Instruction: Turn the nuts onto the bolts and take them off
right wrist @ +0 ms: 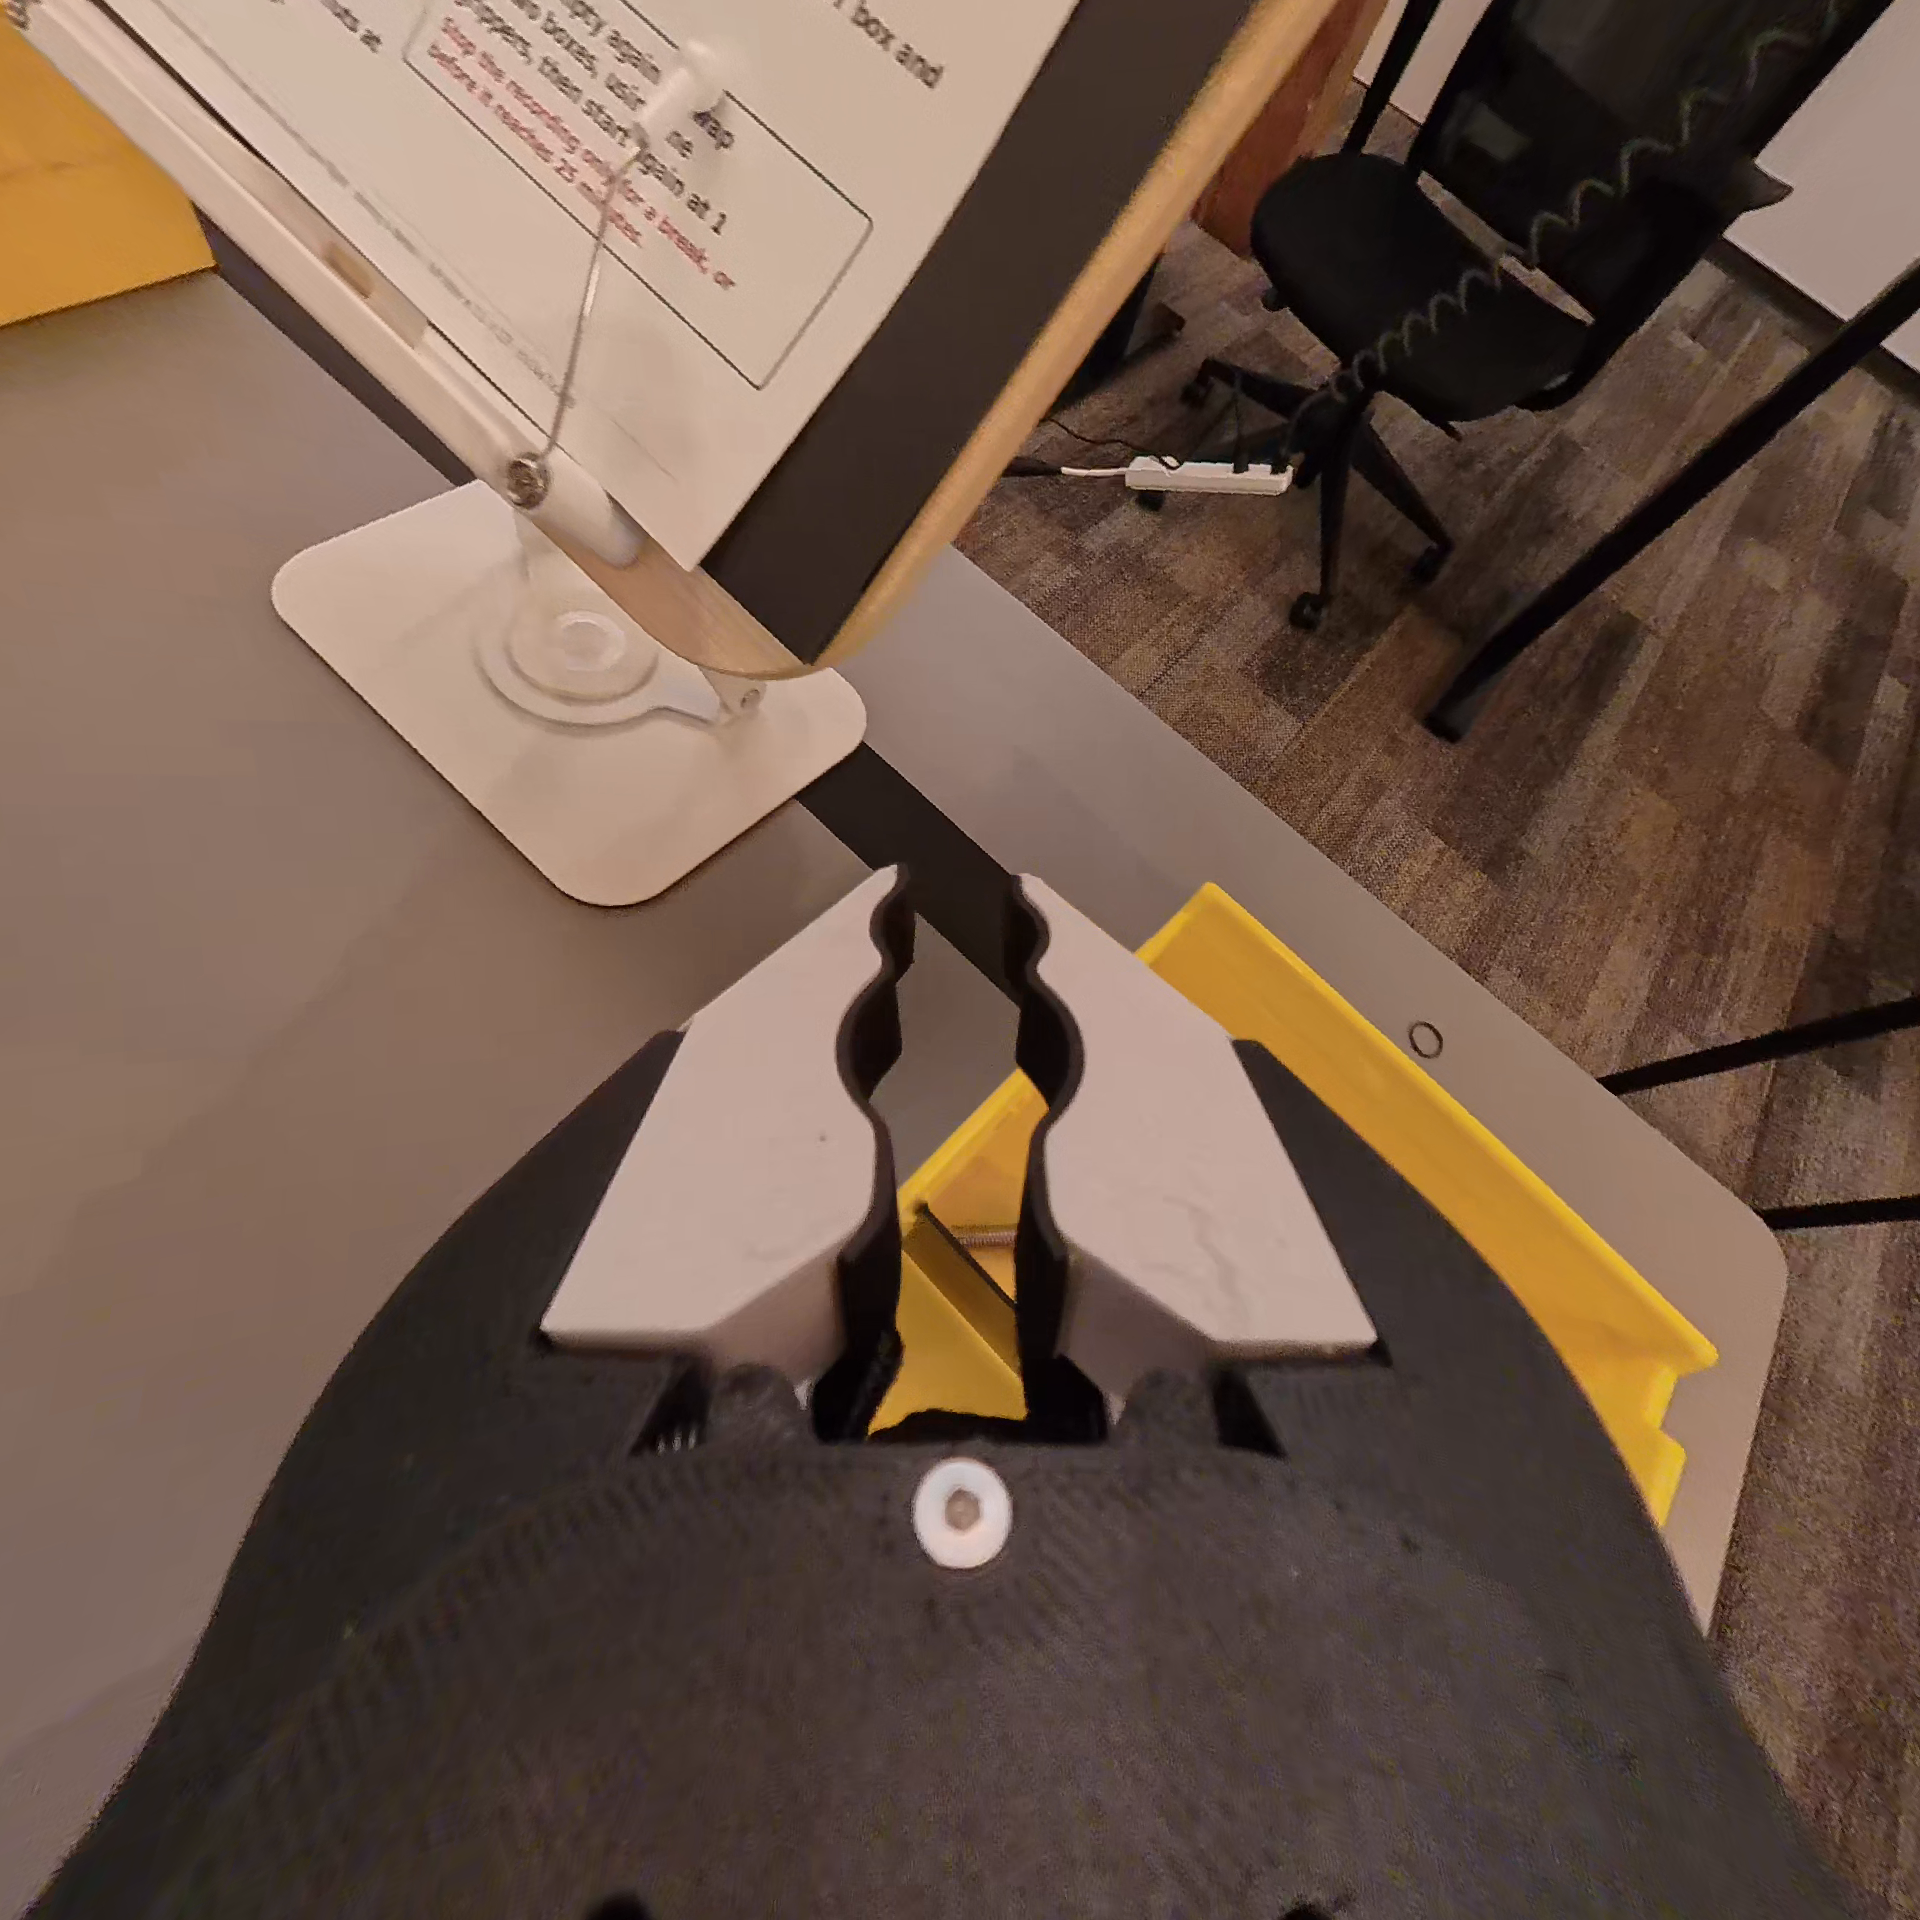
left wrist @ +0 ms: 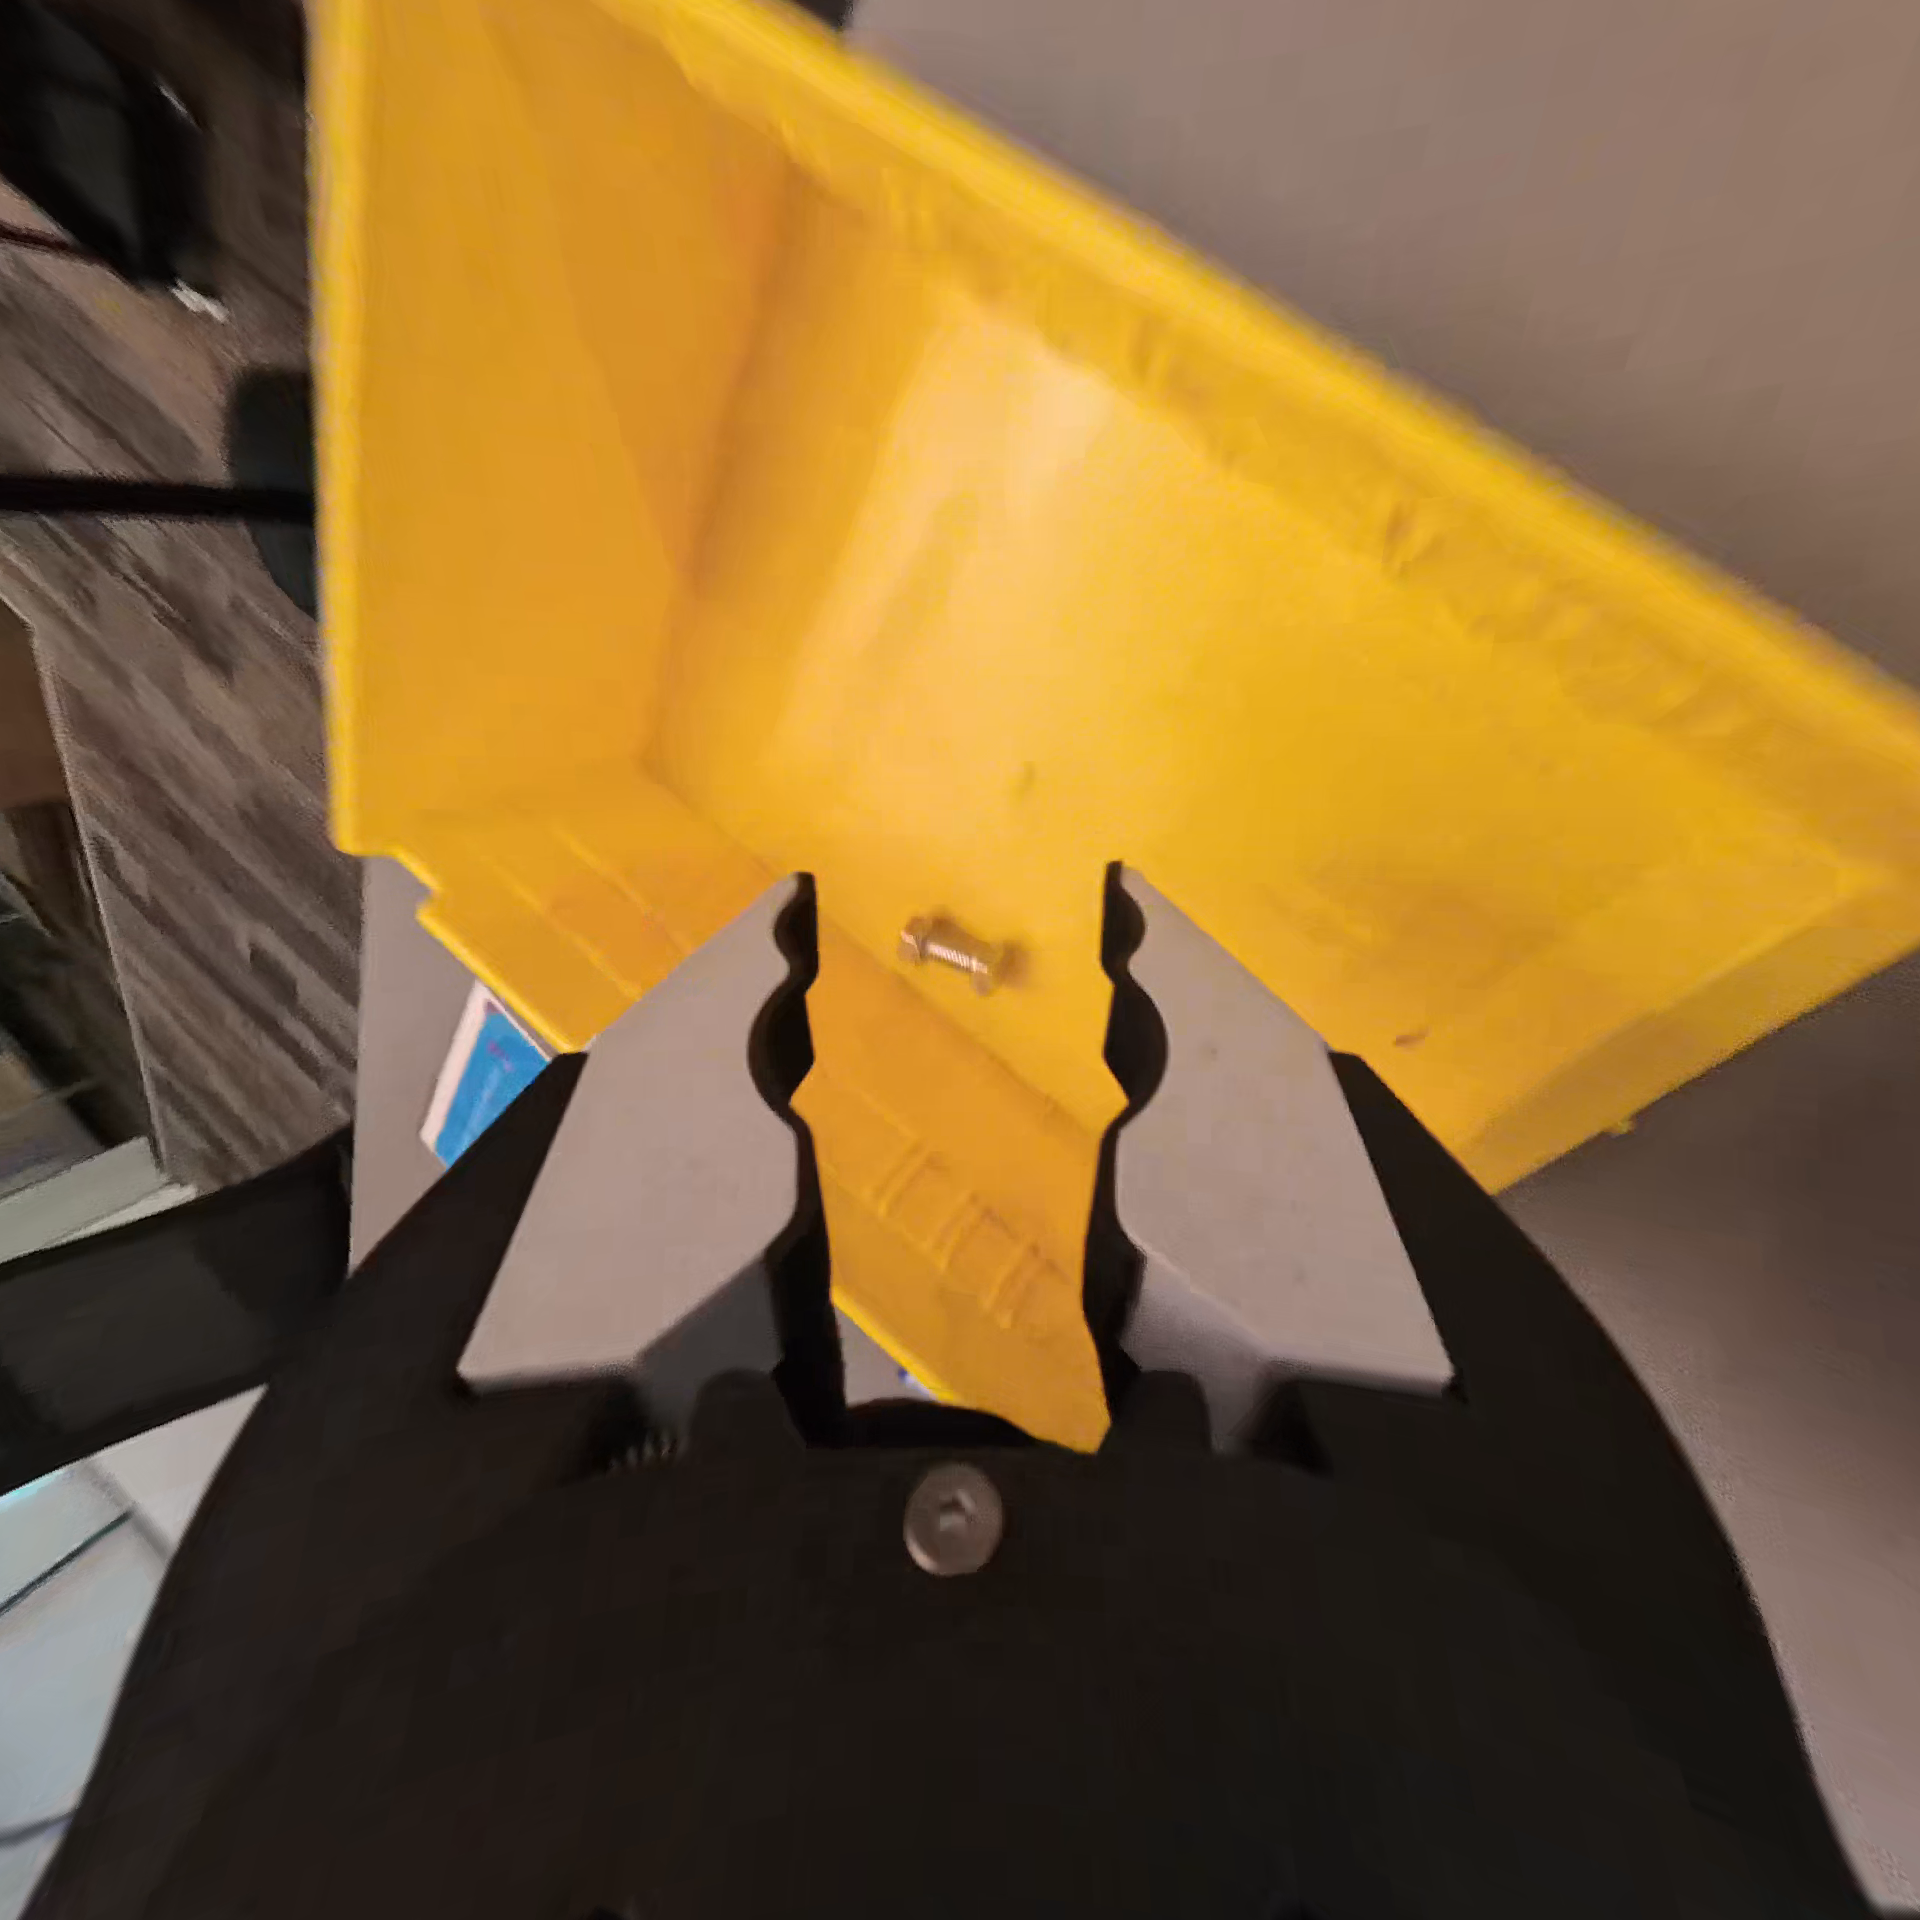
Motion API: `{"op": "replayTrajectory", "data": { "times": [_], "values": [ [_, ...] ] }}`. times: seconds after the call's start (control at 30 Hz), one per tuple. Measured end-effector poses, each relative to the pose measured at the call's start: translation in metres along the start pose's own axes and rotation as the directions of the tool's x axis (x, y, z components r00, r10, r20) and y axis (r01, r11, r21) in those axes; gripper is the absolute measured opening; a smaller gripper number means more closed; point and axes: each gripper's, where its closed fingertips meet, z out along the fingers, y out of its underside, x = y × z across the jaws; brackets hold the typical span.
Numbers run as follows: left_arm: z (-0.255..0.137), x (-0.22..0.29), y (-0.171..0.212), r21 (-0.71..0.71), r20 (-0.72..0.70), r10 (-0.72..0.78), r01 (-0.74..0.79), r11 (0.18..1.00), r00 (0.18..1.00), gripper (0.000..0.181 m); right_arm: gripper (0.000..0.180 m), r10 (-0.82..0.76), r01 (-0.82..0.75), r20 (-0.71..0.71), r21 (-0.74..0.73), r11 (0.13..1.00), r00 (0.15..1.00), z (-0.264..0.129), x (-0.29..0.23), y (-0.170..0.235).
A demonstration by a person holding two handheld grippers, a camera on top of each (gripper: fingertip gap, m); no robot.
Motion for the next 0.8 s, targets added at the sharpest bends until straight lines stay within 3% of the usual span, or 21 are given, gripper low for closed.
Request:
{"op": "replayTrajectory", "data": {
  "times": [0.17, 0.37, 0.57, 0.67, 0.8],
  "values": [
    [0.049, 0.009, 0.041, -0.188, -0.113, 0.078, -0.099, 0.977, 0.990, 0.062, 0.014, -0.030, 0.030, 0.027, -0.008, 1.000, 0.999, 0.007, -0.011, -0.004],
    [0.074, 0.007, 0.067, -0.336, -0.208, 0.119, -0.185, 0.924, 0.971, 0.061, 0.014, -0.042, 0.043, 0.045, -0.008, 0.999, 0.998, 0.012, -0.017, -0.006],
    [0.083, 0.010, 0.071, -0.367, -0.282, 0.113, -0.216, 0.905, 0.953, 0.054, 0.014, -0.040, 0.040, 0.048, -0.005, 0.999, 0.998, 0.012, -0.017, -0.006],
    [0.081, 0.007, 0.080, -0.412, -0.304, 0.104, -0.229, 0.882, 0.947, 0.036, 0.014, -0.041, 0.041, 0.049, -0.002, 0.999, 0.998, 0.011, -0.018, -0.006],
    [0.080, 0.008, 0.082, -0.415, -0.314, 0.125, -0.254, 0.873, 0.941, 0.035, 0.014, -0.046, 0.046, 0.050, 0.003, 0.999, 0.998, 0.010, -0.019, -0.008]
  ]
}}
